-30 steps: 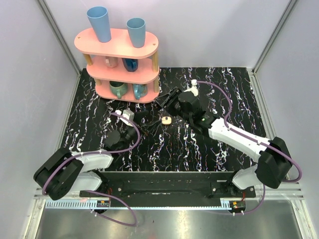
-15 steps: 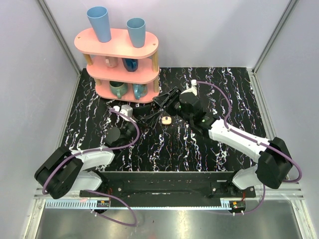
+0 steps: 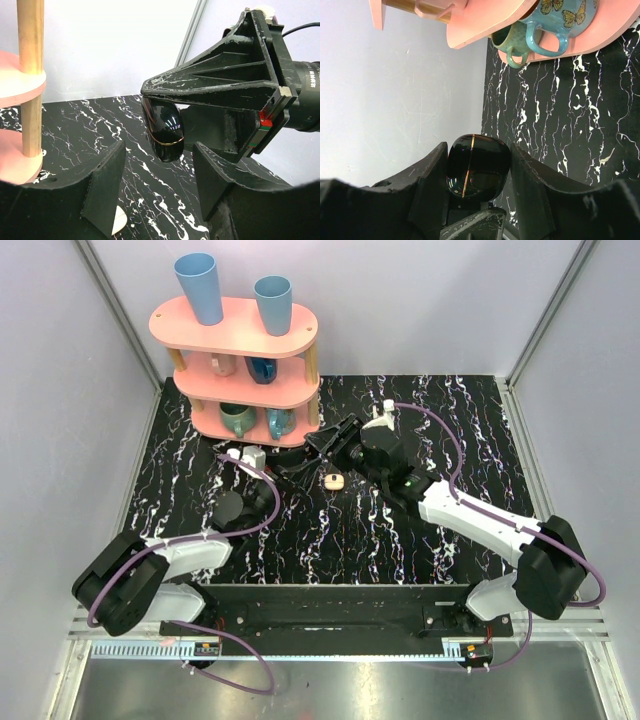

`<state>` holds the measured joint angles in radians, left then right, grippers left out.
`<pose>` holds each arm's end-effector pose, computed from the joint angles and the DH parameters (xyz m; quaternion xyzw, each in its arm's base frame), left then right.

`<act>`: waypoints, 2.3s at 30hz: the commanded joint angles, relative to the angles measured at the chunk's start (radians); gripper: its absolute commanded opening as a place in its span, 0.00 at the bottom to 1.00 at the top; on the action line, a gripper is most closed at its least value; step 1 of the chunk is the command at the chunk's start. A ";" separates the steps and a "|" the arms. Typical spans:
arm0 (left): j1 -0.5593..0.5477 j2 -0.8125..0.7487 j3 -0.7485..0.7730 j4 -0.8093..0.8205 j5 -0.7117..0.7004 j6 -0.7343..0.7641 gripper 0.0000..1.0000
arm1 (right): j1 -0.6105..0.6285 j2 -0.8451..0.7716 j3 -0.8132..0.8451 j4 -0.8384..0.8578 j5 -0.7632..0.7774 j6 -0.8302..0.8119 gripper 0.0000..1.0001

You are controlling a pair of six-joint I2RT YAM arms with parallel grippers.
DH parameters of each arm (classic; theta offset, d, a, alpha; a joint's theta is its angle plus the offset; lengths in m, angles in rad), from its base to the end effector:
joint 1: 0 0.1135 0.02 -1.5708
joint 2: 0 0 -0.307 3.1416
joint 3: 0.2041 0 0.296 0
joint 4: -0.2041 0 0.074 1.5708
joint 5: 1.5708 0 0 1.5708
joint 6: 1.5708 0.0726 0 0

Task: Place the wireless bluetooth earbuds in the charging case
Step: Pass from the right arm to the left, then open the charging case.

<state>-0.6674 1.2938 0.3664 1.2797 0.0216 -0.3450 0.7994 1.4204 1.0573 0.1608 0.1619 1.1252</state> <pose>0.2311 -0.1841 0.2635 0.1006 0.5634 -0.4030 0.7142 0.2935 0.2850 0.3409 0.1757 0.7538 0.4811 0.4116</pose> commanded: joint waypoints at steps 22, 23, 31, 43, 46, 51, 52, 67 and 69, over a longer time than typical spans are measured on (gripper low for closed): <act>-0.004 0.039 0.077 0.386 -0.020 -0.042 0.43 | 0.021 -0.037 -0.022 0.106 -0.032 0.033 0.27; -0.004 0.041 0.078 0.386 -0.020 -0.042 0.42 | 0.021 -0.037 -0.025 0.108 -0.030 0.033 0.27; -0.004 0.045 0.088 0.385 -0.019 -0.049 0.30 | 0.024 -0.041 -0.034 0.117 -0.025 0.039 0.26; 0.015 -0.014 0.074 0.288 -0.005 -0.049 0.00 | 0.026 -0.078 -0.043 0.103 -0.036 -0.139 0.55; 0.052 -0.054 0.071 0.224 0.066 -0.060 0.00 | 0.026 -0.115 -0.045 0.079 -0.010 -0.254 0.64; 0.161 -0.145 0.072 0.055 0.288 -0.089 0.00 | 0.024 -0.170 -0.008 -0.003 -0.001 -0.459 0.76; 0.178 -0.158 0.077 0.023 0.341 -0.089 0.00 | 0.024 -0.182 0.010 -0.010 -0.048 -0.502 0.77; 0.252 -0.415 0.273 -1.004 0.770 0.367 0.00 | 0.000 -0.261 0.248 -0.496 -0.440 -1.021 0.72; 0.252 -0.422 0.275 -1.000 0.773 0.362 0.00 | 0.000 -0.246 0.257 -0.527 -0.475 -1.050 0.71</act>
<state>-0.4217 0.9039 0.6094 0.4038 0.7406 -0.0769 0.8040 1.1770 1.2575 -0.2611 -0.2119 0.1768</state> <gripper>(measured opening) 0.336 0.726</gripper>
